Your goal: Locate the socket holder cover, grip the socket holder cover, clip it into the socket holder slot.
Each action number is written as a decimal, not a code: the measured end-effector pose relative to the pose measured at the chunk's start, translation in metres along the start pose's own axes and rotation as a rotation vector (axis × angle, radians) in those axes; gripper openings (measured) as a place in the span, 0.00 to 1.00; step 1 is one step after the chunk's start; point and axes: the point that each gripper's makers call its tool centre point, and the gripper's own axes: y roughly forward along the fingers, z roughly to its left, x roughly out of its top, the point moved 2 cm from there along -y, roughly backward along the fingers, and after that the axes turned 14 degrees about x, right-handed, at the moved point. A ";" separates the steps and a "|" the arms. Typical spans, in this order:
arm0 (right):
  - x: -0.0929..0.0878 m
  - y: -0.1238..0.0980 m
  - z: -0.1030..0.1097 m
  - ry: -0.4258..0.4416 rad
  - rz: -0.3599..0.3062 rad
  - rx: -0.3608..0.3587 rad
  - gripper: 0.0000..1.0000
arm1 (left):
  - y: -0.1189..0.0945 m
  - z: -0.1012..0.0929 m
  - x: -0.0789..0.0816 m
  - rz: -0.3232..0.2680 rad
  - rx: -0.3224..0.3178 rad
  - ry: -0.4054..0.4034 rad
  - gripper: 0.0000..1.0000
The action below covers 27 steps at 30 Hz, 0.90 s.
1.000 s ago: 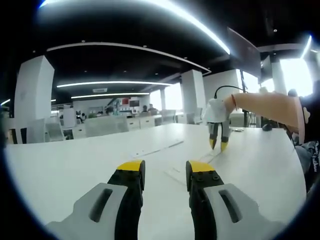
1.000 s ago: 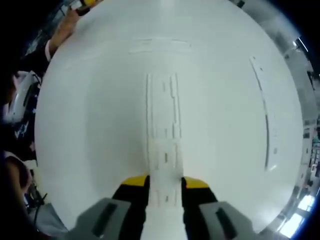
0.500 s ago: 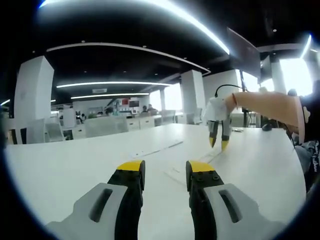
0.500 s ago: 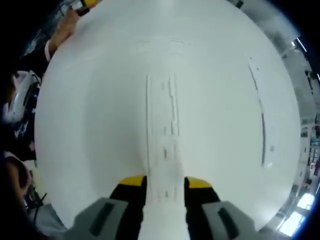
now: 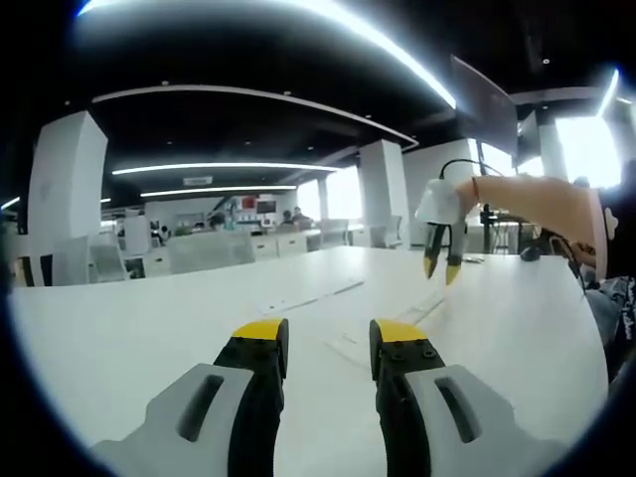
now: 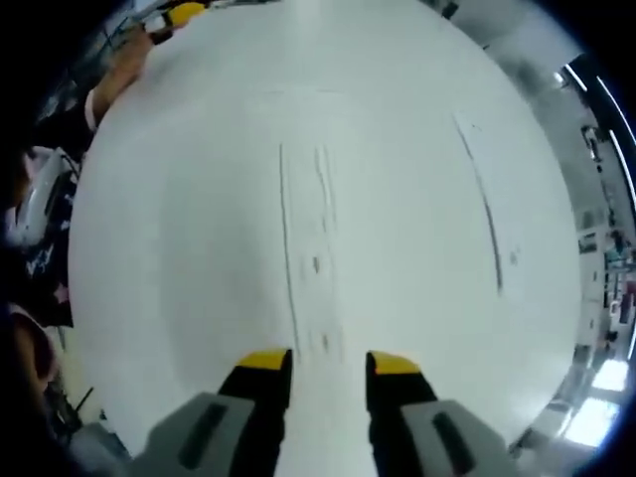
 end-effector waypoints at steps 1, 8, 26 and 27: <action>-0.002 -0.001 0.000 0.006 -0.002 -0.007 0.31 | 0.000 -0.001 0.000 0.001 -0.001 0.001 0.33; -0.028 0.000 -0.002 0.044 -0.011 -0.066 0.29 | 0.000 -0.001 -0.001 0.005 0.001 0.000 0.33; -0.040 0.014 0.008 0.119 -0.260 -0.081 0.08 | 0.003 0.000 -0.005 0.022 0.000 -0.004 0.33; -0.040 0.014 0.008 0.129 -0.274 -0.083 0.05 | 0.004 0.000 -0.005 0.022 0.000 -0.003 0.33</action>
